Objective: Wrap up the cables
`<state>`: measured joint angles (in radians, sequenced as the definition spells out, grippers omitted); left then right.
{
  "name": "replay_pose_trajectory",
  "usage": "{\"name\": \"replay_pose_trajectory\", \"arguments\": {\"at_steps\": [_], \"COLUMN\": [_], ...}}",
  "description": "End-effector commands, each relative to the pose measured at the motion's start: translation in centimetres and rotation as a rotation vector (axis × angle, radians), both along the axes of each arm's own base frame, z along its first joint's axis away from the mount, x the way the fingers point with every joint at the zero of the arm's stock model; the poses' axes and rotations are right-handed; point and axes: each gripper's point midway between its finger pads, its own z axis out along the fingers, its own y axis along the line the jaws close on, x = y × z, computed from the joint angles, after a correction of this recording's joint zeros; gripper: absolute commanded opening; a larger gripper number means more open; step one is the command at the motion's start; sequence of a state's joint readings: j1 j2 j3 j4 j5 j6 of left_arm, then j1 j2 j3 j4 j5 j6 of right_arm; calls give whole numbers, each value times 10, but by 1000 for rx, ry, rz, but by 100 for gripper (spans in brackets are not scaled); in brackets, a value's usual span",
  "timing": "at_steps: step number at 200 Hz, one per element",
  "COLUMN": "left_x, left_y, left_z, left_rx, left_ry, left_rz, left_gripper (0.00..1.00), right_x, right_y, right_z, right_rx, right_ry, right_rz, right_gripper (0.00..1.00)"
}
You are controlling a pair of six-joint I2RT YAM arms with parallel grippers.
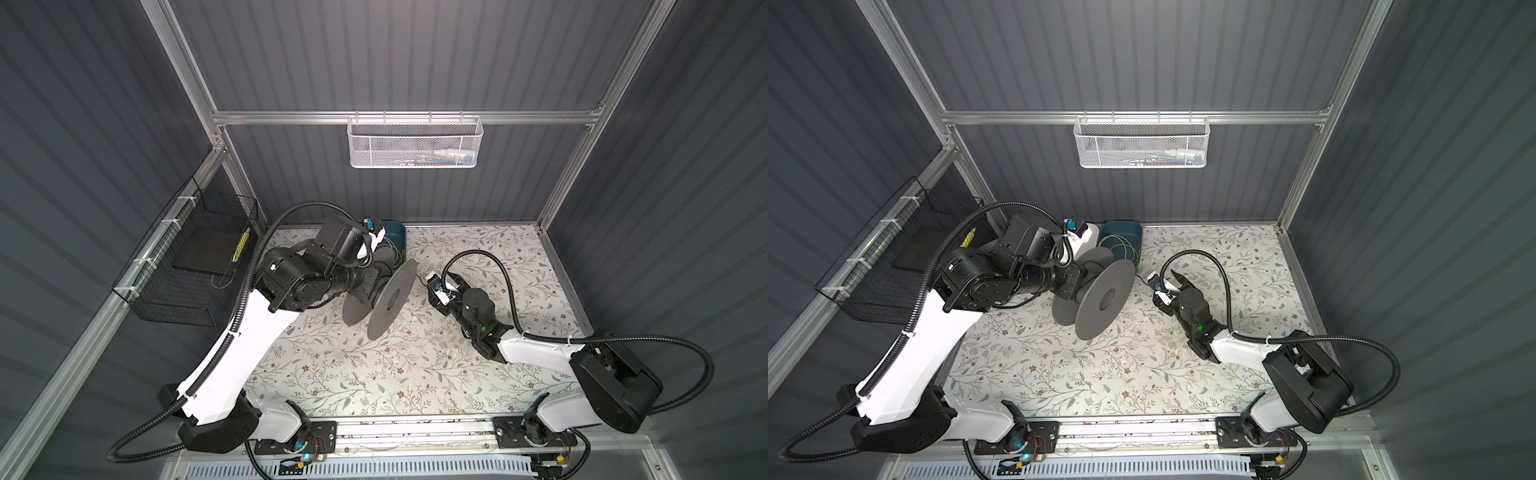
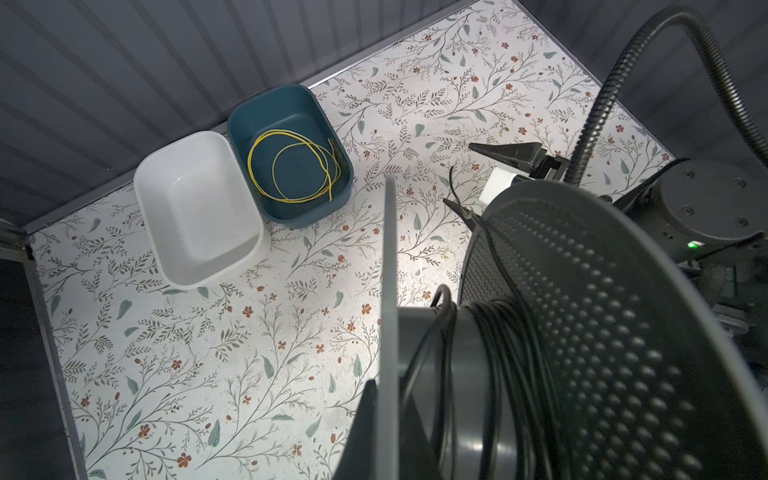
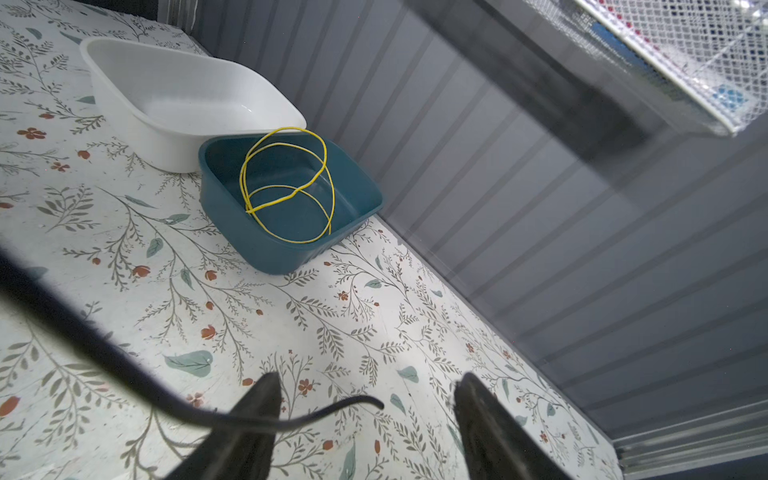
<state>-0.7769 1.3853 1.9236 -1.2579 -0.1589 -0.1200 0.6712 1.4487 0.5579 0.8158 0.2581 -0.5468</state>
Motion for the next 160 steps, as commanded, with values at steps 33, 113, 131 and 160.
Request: {"name": "replay_pose_trajectory", "arguments": {"at_steps": [33,113,131,160], "left_x": [-5,13,27,52], "left_y": [2,7,4,0], "left_z": [19,30,35,35], "left_rx": [-78,-114,-164,-227], "left_ry": [-34,-82,-99,-101], "left_rz": [5,79,121,188], "left_gripper": [0,0,0,0], "right_x": [4,-28,-43,-61], "right_y": [13,22,35,53], "right_z": [22,7,1,0], "right_rx": [22,196,282,390], "right_ry": [-42,150,227,297], "right_rz": [35,98,139,185], "right_gripper": [15,0,0,0]}}
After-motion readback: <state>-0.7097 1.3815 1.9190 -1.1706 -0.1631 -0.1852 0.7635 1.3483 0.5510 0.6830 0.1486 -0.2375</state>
